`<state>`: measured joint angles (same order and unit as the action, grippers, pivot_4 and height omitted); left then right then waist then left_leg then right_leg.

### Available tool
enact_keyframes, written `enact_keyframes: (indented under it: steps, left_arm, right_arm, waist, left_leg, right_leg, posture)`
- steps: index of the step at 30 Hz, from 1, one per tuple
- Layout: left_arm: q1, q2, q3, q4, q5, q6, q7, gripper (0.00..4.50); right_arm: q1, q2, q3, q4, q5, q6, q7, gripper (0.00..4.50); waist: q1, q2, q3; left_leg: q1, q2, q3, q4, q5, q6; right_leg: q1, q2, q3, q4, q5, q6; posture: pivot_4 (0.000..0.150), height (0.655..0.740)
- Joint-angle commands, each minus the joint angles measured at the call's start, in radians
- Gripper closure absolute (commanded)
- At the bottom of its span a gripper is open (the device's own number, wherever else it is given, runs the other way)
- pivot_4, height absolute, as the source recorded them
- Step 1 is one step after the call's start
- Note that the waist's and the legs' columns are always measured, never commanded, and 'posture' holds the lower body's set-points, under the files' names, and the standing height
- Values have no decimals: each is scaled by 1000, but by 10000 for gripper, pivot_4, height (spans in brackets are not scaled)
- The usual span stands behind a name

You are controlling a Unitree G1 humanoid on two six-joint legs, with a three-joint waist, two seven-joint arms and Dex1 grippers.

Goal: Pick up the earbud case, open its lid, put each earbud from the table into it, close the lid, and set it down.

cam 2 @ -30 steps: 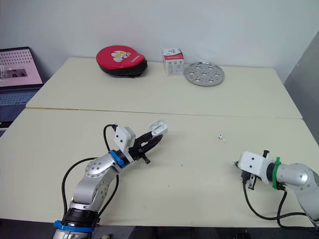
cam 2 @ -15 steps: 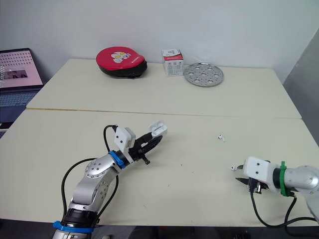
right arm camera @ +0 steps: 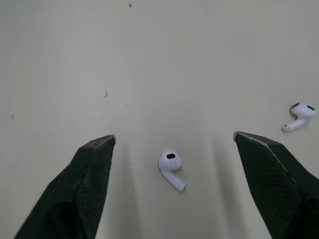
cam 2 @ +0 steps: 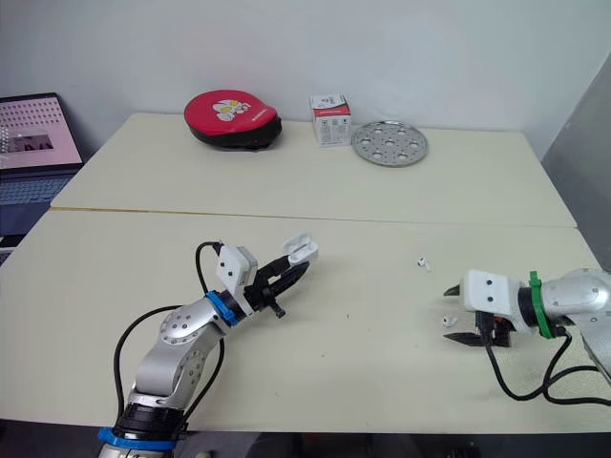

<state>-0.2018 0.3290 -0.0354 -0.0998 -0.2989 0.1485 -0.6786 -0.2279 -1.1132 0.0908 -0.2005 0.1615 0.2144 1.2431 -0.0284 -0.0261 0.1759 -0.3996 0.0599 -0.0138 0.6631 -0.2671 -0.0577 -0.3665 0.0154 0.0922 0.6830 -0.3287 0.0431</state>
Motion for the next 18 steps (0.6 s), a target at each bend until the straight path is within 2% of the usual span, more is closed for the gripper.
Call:
enact_keyframes:
  steps: [1, 6, 12, 15, 18]
  left_arm:
    - [-8, 0, -2, -48, -3, -4, 5, 37196]
    - [-8, 0, -5, -52, -2, -2, 6, 37196]
    - [5, -1, -7, -67, -3, 0, 15, 37196]
    - [11, -1, -7, -73, -4, 1, 20, 37196]
    - [15, 0, -5, -77, -5, 4, 24, 37196]
  right_arm:
    - [-82, 11, 73, 84, -61, -69, 68, 6119]
    - [-181, 37, 164, 235, -127, -181, 162, 6119]
    - [-245, 91, 204, 351, -168, -249, 197, 6119]
    - [-249, 106, 209, 384, -182, -269, 204, 12357]
    - [-243, 114, 207, 397, -185, -278, 211, 22782]
  waist:
    - [0, 0, 0]
    - [0, 0, 0]
    - [0, 0, 0]
    - [0, 0, 0]
    - [0, 0, 0]
  left_leg:
    - [0, 0, 0, 0, 0, 0]
    - [0, 0, 0, 0, 0, 0]
    - [0, 0, 0, 0, 0, 0]
    - [0, 0, 0, 1, 0, 0]
    - [2, 0, 0, 3, 0, 0]
  right_leg:
    - [0, 0, 0, 0, 0, 0]
    - [-1, 0, 0, 0, 0, 0]
    - [-1, -1, 0, 2, 0, 0]
    - [-1, -1, 0, 4, 0, 0]
    - [-1, 0, 1, 7, 0, 0]
  posture:
    - [1500, 7400]
    - [1500, 7400]
    - [1500, 7400]
    - [1500, 7400]
    - [1500, 7400]
